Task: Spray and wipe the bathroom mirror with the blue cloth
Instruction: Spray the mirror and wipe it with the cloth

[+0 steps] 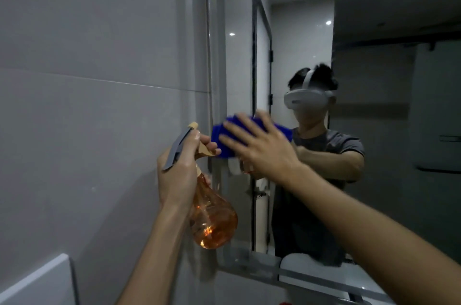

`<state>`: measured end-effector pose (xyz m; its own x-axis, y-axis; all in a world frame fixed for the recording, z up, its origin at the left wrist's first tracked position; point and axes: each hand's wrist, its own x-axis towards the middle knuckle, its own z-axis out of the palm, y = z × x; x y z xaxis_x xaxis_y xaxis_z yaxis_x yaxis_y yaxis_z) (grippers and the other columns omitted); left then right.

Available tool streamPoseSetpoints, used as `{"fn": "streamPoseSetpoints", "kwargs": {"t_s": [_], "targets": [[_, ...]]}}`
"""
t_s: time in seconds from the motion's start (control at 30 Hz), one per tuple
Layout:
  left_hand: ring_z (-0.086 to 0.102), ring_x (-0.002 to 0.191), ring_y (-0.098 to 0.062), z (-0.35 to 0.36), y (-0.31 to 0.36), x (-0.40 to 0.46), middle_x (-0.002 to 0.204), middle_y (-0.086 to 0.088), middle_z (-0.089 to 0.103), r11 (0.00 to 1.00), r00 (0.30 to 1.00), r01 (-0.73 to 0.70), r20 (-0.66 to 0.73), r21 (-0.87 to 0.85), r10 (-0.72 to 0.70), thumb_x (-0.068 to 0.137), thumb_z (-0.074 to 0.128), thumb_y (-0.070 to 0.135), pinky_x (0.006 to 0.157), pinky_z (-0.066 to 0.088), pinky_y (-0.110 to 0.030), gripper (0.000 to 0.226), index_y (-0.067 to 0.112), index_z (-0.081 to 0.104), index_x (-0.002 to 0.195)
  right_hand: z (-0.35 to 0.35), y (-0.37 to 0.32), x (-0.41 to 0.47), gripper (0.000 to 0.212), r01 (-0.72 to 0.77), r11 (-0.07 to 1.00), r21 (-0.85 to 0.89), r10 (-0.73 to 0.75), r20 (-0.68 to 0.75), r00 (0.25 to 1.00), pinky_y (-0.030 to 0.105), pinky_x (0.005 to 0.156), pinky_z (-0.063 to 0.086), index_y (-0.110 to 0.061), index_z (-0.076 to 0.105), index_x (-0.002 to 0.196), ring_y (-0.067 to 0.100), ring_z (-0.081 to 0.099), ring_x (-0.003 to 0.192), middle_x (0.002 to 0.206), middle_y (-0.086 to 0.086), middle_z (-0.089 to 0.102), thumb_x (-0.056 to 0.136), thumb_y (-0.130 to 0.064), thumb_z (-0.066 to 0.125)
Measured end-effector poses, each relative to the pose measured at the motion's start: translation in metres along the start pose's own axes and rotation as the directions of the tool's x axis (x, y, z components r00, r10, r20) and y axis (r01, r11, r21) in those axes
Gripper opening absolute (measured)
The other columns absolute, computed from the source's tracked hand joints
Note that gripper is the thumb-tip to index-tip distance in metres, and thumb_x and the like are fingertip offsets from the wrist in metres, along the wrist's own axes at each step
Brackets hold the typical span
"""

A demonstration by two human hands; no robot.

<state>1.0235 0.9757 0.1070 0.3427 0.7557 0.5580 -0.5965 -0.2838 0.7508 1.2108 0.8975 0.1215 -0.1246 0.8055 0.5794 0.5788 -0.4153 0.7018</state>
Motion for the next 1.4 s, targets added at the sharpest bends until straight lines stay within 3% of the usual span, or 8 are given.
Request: {"fn": "streamPoseSetpoints", "kwargs": {"t_s": [0.27,0.43,0.7,0.83,0.93,1.03,1.27,1.4], "targets": [[0.075,0.085,-0.029,-0.002,0.003,0.005,0.079,-0.006,0.075,0.999,0.999,-0.038,0.02,0.006,0.038,0.096,0.06,0.034,0.049,0.047,-0.03,0.025,0.016,0.071,0.083,-0.043,0.077,0.082,0.063,-0.381,0.921,0.078,0.389,-0.189,0.902,0.06,0.12,0.004,-0.026,0.019,0.157,0.036,0.008,0.152,0.165,0.009,0.016,0.101,-0.027,0.049],[0.075,0.084,-0.028,-0.001,0.004,0.004,0.081,-0.008,0.076,0.998,0.999,-0.049,-0.01,0.038,0.049,0.098,0.058,0.034,0.048,0.048,-0.03,0.027,0.017,0.072,0.083,-0.016,0.024,0.062,0.082,-0.193,0.98,0.043,0.197,-0.14,0.97,0.063,0.118,0.01,-0.028,0.021,0.156,0.037,0.008,0.152,0.165,0.007,0.015,0.087,-0.027,0.067],[0.075,0.079,-0.02,-0.006,-0.001,0.0,0.081,-0.007,0.077,0.996,0.998,-0.057,0.0,0.07,0.057,0.099,0.056,0.03,0.06,0.055,-0.029,0.026,0.011,0.071,0.088,0.042,-0.059,-0.023,0.091,0.083,0.993,0.083,-0.091,0.101,0.991,0.061,0.117,-0.009,-0.027,0.017,0.157,0.038,0.001,0.151,0.166,0.007,0.011,0.083,-0.025,0.072],[0.075,0.086,-0.026,0.003,-0.005,-0.004,0.085,-0.007,0.077,0.996,0.999,-0.018,0.049,0.083,0.014,0.099,0.056,0.035,0.057,0.053,-0.034,0.027,0.016,0.071,0.088,0.019,-0.022,-0.035,0.083,0.044,0.999,0.008,-0.044,0.068,0.997,0.063,0.116,-0.014,-0.028,0.01,0.158,0.036,-0.006,0.152,0.167,0.005,0.001,0.091,-0.022,0.058],[0.075,0.085,-0.028,0.015,-0.004,-0.01,0.082,-0.008,0.077,0.999,0.997,0.007,0.071,0.051,-0.011,0.098,0.058,0.035,0.05,0.049,-0.032,0.027,0.017,0.072,0.084,-0.012,0.041,-0.045,0.07,-0.129,0.991,-0.032,0.128,-0.035,0.991,0.065,0.119,0.004,-0.028,0.015,0.158,0.036,0.005,0.152,0.166,0.006,0.01,0.094,-0.026,0.042],[0.075,0.083,-0.028,0.029,-0.005,-0.017,0.081,-0.01,0.076,0.998,0.995,0.0,0.097,0.062,-0.006,0.098,0.058,0.034,0.046,0.048,-0.03,0.028,0.016,0.071,0.083,-0.036,0.112,-0.071,0.072,-0.35,0.932,-0.098,0.334,-0.151,0.931,0.063,0.119,0.013,-0.027,0.021,0.157,0.036,0.015,0.151,0.164,0.009,0.02,0.095,-0.024,0.057],[0.073,0.083,-0.033,0.069,-0.021,-0.039,0.084,-0.013,0.076,0.998,0.983,0.021,0.183,0.065,-0.032,0.098,0.057,0.032,0.045,0.052,-0.03,0.027,0.013,0.073,0.088,-0.07,0.23,-0.179,0.051,-0.705,0.707,0.051,0.674,-0.349,0.651,0.053,0.121,0.014,-0.023,0.027,0.155,0.035,0.02,0.15,0.163,0.012,0.024,0.107,-0.041,0.029],[0.073,0.083,-0.035,0.094,-0.027,-0.058,0.087,-0.018,0.074,0.998,0.958,0.042,0.282,0.045,-0.053,0.099,0.057,0.029,0.045,0.052,-0.029,0.029,0.006,0.072,0.091,-0.059,0.254,-0.224,0.053,-0.776,0.614,0.146,0.768,-0.336,0.545,0.052,0.123,0.01,-0.037,0.008,0.156,0.029,0.013,0.152,0.165,0.008,0.018,0.107,-0.043,0.026]]}}
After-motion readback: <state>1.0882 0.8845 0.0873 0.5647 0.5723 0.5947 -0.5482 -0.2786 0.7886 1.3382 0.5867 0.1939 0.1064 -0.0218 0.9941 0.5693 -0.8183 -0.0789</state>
